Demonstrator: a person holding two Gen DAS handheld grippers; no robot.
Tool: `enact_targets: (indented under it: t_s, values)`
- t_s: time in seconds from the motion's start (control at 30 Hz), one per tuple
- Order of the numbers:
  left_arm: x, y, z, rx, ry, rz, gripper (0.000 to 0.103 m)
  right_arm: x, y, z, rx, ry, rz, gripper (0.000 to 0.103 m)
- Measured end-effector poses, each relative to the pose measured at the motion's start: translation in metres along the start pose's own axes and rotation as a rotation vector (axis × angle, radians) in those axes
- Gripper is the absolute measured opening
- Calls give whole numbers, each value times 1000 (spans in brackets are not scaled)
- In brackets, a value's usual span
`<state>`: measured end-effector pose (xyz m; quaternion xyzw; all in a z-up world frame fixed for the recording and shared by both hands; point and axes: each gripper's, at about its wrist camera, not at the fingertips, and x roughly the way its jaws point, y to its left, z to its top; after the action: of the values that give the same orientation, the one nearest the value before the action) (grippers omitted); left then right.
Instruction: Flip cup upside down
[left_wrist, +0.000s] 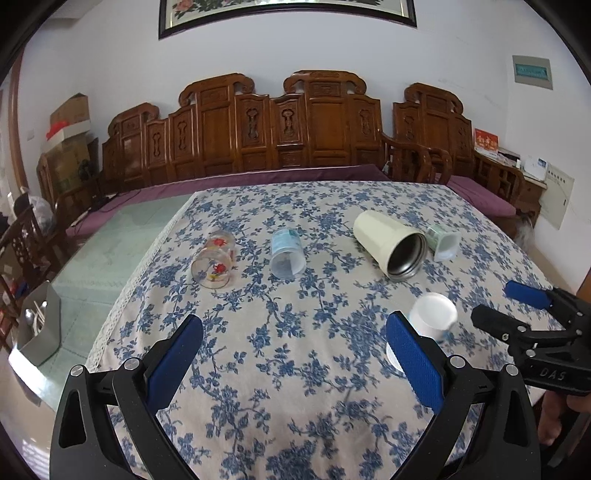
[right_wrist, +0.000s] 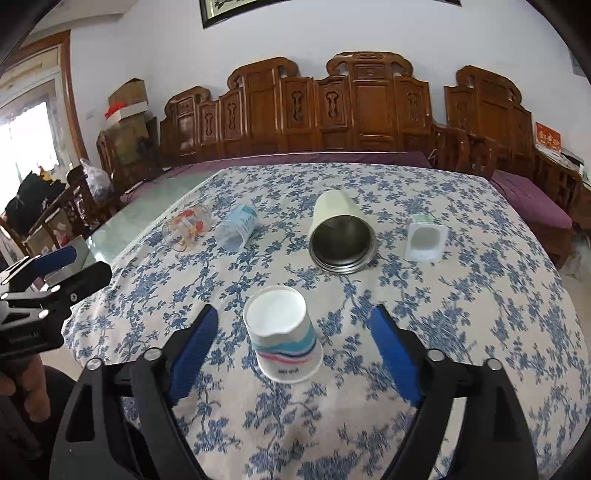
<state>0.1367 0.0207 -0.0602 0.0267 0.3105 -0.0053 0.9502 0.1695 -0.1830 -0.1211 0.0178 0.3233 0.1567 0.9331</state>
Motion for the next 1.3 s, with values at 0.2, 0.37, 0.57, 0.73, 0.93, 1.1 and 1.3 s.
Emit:
enact_targets:
  t_s: [0.2, 0.37, 0.57, 0.73, 0.93, 1.1, 1.3]
  values:
    - [-13, -8, -10, -13, 44, -4, 95, -24, -10, -10, 29, -2, -34, 100]
    - [-40, -15, -14, -6, 15, 0, 95, -57, -14, -18, 52, -43, -66, 100]
    - [-91, -21, -11, -20, -72, -3, 95, -108, -7, -20, 32, -144, -82, 100]
    - [-126, -23, -11, -43, -125, -16, 95, -149, 5, -20, 10, -223, -68, 100]
    - [-150, -27, -11, -45, -153, -17, 95, -168, 12, -21, 5, -251, -59, 100]
    - [-152, -28, -12, -42, -155, -20, 95, -172, 13, -21, 1, -261, -65, 100]
    - [-151, -25, -13, -50, -157, -21, 95, -174, 14, -22, -3, -264, -64, 100]
